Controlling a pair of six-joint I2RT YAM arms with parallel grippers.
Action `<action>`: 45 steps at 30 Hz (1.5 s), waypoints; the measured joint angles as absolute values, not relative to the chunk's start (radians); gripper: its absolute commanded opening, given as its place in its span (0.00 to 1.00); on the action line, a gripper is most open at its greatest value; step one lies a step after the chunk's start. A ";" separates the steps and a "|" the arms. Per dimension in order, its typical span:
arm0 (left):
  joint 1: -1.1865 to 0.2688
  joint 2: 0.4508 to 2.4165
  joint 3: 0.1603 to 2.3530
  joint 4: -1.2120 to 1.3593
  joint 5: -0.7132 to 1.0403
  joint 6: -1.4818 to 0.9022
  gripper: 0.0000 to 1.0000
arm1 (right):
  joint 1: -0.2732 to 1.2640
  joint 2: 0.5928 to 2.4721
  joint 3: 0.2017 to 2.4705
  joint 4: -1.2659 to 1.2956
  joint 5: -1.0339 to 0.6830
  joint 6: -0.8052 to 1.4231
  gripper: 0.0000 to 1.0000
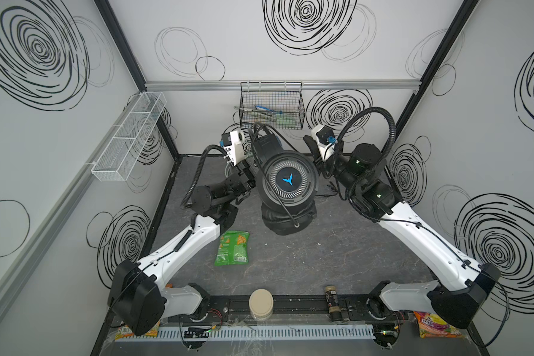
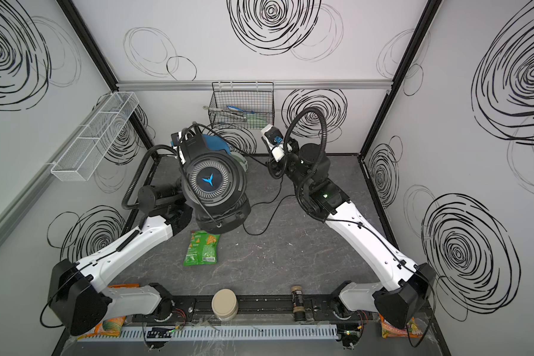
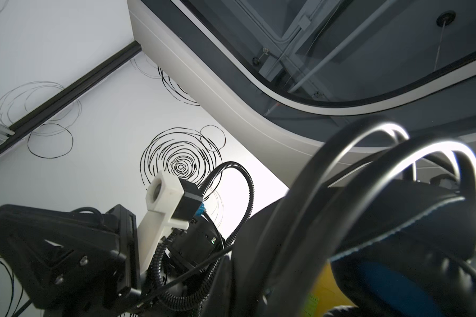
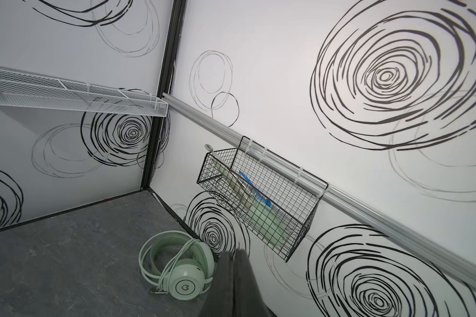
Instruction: Wrap the headphones
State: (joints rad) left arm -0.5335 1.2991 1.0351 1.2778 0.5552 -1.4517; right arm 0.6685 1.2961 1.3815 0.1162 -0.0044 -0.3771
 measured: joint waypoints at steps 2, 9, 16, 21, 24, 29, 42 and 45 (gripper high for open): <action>-0.533 1.304 1.023 1.290 0.519 -1.462 0.00 | 0.680 1.289 1.365 0.126 -0.012 -0.366 0.00; -0.473 1.311 0.929 1.343 0.351 -1.526 0.00 | 0.715 1.284 1.299 0.151 -0.039 -0.329 0.00; -0.419 1.332 0.926 1.345 0.241 -1.548 0.00 | 0.730 1.284 1.230 0.156 -0.076 -0.282 0.00; -0.416 1.361 0.937 1.349 0.193 -1.563 0.00 | 0.748 1.284 1.229 0.157 -0.090 -0.269 0.00; -0.416 1.366 0.937 1.324 0.170 -1.563 0.00 | 0.763 1.284 1.229 0.155 -0.090 -0.269 0.00; -0.416 1.349 0.936 1.225 0.121 -1.541 0.00 | 0.827 1.286 1.229 0.129 -0.068 -0.277 0.00; -0.342 1.283 0.937 0.693 -0.016 -1.323 0.00 | 1.061 1.264 1.238 -0.067 0.083 -0.346 0.00; -0.337 1.283 0.966 0.557 -0.043 -1.232 0.00 | 1.104 1.258 1.281 -0.131 0.130 -0.370 0.00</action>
State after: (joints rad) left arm -0.3370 1.2827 0.9661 0.5568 -0.0433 -1.2324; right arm 1.1042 1.2583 1.2812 -0.1307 0.1303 -0.3702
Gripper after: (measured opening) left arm 0.104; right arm 0.071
